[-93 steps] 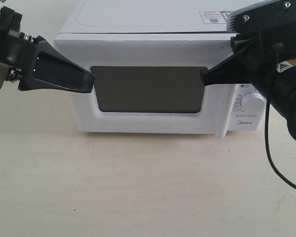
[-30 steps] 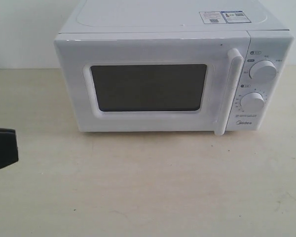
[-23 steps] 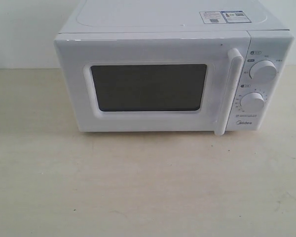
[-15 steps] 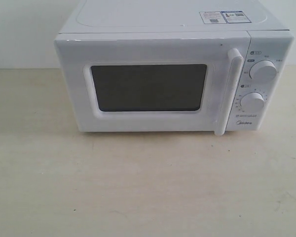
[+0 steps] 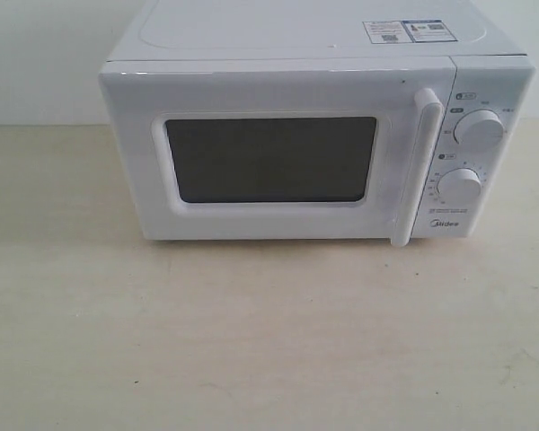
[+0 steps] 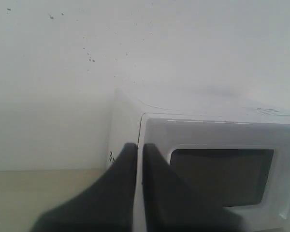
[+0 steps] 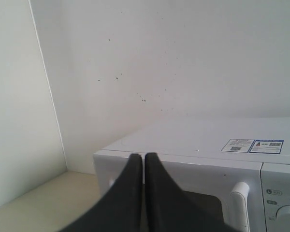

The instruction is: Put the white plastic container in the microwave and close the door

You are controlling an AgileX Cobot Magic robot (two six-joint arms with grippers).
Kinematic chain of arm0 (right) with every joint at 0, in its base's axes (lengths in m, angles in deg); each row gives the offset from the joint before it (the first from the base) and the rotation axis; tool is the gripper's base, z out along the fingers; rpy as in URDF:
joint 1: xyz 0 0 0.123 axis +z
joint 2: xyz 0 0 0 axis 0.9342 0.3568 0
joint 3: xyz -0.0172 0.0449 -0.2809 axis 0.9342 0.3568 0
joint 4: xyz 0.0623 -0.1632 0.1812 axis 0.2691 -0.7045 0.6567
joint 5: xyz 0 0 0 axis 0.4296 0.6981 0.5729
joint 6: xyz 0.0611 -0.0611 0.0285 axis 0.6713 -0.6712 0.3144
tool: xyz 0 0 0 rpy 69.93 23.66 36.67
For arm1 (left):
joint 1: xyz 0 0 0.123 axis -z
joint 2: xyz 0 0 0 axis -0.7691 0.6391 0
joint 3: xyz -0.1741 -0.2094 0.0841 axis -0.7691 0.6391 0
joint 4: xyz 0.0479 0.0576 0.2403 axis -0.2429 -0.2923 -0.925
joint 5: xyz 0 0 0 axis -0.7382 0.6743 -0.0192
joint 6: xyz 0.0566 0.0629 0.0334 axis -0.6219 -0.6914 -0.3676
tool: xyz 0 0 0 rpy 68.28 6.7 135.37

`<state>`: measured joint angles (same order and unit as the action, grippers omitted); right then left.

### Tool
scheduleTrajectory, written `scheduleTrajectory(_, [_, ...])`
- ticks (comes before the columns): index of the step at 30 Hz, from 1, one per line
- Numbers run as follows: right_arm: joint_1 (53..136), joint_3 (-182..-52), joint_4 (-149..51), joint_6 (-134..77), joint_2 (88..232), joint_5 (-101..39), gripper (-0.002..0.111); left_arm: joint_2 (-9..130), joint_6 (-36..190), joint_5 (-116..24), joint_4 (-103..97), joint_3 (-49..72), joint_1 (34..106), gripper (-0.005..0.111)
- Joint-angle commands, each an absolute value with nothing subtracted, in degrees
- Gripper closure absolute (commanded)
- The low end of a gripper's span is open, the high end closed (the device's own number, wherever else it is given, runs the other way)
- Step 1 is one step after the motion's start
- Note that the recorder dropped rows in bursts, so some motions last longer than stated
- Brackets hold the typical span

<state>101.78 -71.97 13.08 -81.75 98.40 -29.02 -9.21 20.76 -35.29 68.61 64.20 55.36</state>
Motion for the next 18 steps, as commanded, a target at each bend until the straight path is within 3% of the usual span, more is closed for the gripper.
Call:
scheduleTrajectory(1, [101.6,-72.0,13.1,-81.8,98.0,-29.0,0.108,-9.4,20.3,-35.4,70.0,64.4,55.1,0.102])
scheduleTrajectory(8, [101.6,-72.0,13.1,-81.8,98.0,-29.0,0.108,-9.4,21.9,-39.1,66.8,64.4,55.1,0.102])
scheduleTrajectory(15, [101.6,-72.0,13.1,-81.8,98.0,-29.0,0.108,-9.4,76.6,-37.9,9.6,65.0,55.1,0.102])
scheduleTrajectory(18, [101.6,-72.0,13.1,-81.8,98.0,-29.0,0.108,-9.4,88.6,-36.8,0.6,67.2,55.1,0.102])
